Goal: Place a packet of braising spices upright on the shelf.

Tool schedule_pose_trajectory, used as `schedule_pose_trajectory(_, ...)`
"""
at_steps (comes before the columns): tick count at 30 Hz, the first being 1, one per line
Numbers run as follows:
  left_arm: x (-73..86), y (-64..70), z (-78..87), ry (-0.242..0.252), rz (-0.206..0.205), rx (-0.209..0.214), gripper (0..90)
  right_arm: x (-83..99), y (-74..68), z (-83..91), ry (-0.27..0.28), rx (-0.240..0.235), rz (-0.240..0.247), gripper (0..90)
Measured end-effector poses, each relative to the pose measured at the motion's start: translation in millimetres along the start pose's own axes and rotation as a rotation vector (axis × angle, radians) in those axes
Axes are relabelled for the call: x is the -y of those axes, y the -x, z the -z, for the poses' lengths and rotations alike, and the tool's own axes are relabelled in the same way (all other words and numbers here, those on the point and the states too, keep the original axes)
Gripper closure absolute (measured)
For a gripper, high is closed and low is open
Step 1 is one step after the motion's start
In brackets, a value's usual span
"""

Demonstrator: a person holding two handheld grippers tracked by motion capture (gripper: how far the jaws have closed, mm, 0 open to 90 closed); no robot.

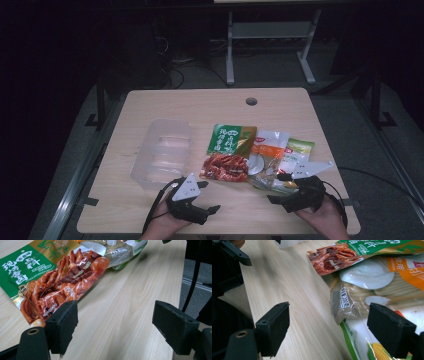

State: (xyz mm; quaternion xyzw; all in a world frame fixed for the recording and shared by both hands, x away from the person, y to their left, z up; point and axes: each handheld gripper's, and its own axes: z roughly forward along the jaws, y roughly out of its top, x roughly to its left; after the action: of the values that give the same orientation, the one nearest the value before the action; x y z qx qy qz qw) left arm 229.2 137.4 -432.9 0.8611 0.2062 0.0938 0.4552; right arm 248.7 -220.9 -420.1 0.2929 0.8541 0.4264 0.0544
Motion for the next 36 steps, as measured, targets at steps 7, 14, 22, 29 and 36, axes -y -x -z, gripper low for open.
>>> schedule_pose_trajectory(7, 0.1, -1.0, 0.7, 0.001, -0.001, -0.002, 20.4, -4.7, 3.1, -1.7, 0.008, 0.006, -0.003, 17.8)
schedule_pose_trajectory(14, -0.6, -1.2, 0.6, 0.003, -0.006, -0.001, 20.4, -14.7, 8.9, -6.5, 0.008, 0.011, -0.028, 17.8)
schedule_pose_trajectory(22, -1.6, -1.0, -1.5, 0.002, -0.008, -0.002, 20.4, -36.5, 17.0, -11.5, 0.0, 0.044, -0.03, 18.0)
schedule_pose_trajectory(29, -1.5, -0.6, -1.4, 0.001, -0.008, -0.002, 20.6, -61.6, 25.1, -22.4, -0.015, 0.053, -0.044, 18.7)
schedule_pose_trajectory(36, -2.3, -1.5, -0.7, 0.005, -0.01, -0.008, 20.8, -85.6, 39.4, -42.0, -0.051, 0.048, -0.082, 19.9)
